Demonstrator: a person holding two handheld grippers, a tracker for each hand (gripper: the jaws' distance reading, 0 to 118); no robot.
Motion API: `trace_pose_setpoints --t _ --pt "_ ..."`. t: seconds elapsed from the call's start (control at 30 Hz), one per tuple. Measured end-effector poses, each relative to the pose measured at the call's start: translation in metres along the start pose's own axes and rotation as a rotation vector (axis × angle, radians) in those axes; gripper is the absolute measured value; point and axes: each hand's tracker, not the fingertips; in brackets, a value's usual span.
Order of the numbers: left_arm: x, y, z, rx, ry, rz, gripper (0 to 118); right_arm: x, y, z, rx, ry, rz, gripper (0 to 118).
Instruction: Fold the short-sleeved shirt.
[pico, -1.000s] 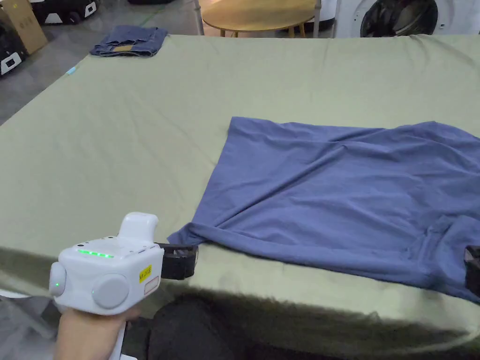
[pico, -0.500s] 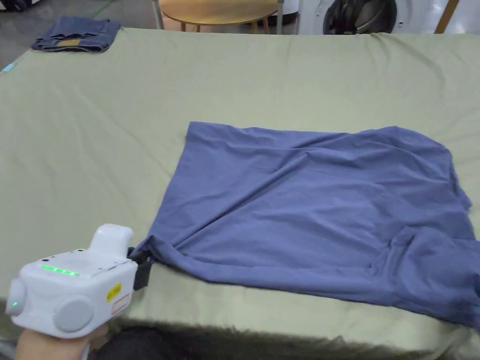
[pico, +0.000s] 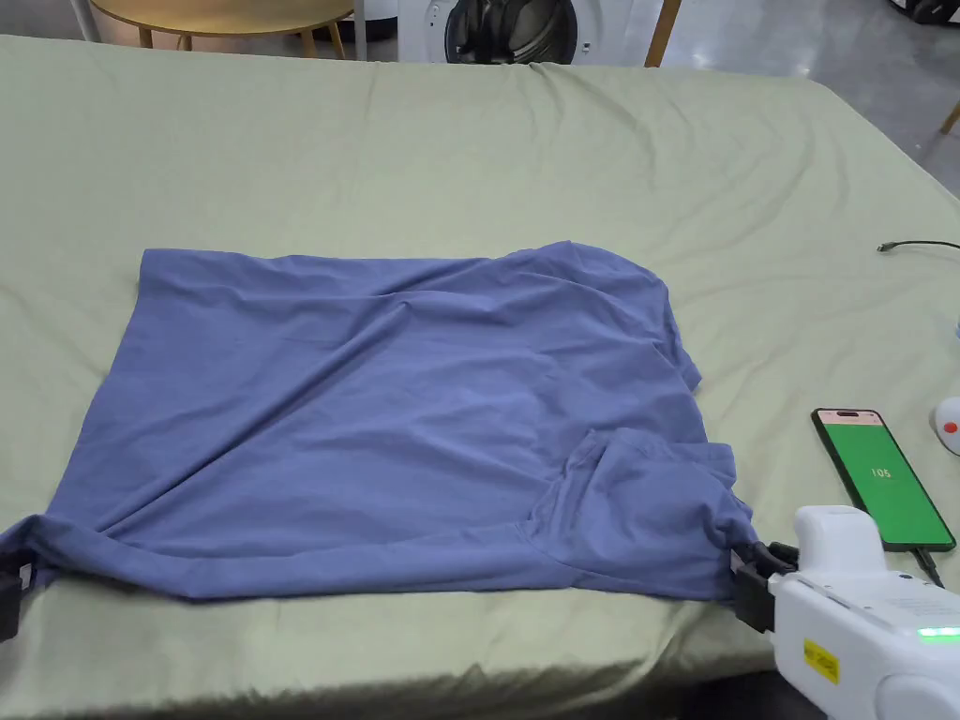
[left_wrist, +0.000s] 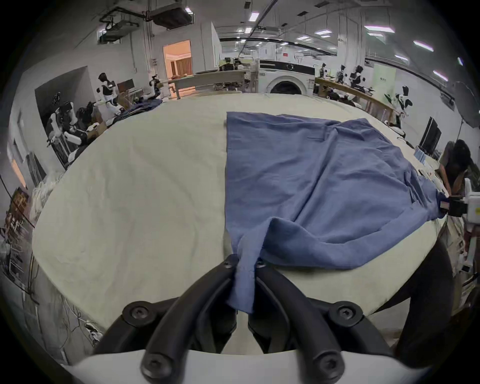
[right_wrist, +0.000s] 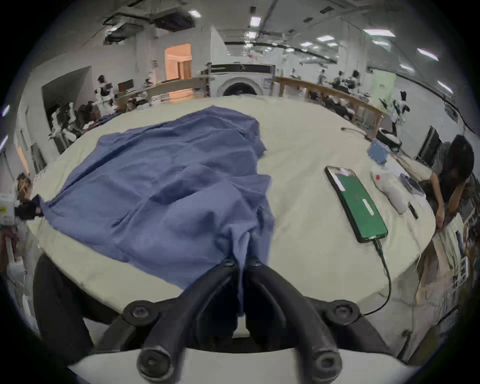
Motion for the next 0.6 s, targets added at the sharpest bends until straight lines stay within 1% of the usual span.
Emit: trace_pose_setpoints --t 0.03,0.07,0.1,0.2,0.4,0.47,0.5,0.6 --pt "-0.001 0.0 0.001 -0.001 0.0 0.001 0 0.007 0.003 0.002 -0.013 0.055 -0.038 0" --pt "-0.002 0.001 0.003 -0.005 -0.002 0.0 0 0.011 0.007 0.008 0.012 0.047 -0.064 0" --pt "-0.003 0.004 0.005 -0.006 -0.002 0.001 0 0.013 0.013 0.015 0.046 0.034 -0.058 0" --pt "-0.007 0.021 0.009 -0.004 -0.013 0.004 0 0.013 0.03 0.023 0.087 0.042 -0.04 0" --pt "0.006 0.085 0.014 0.044 -0.004 -0.014 0 0.006 0.1 0.022 0.21 0.037 -0.008 0" --pt "0.007 0.111 -0.002 0.038 0.009 -0.023 0 -0.002 0.125 0.005 0.24 0.01 0.03 0" --pt "0.006 0.124 -0.012 0.024 0.011 -0.014 0 -0.005 0.138 -0.005 0.241 0.009 0.033 0" --pt "0.004 0.16 -0.057 -0.073 0.01 0.029 0 -0.016 0.166 -0.053 0.211 -0.022 0.057 0"
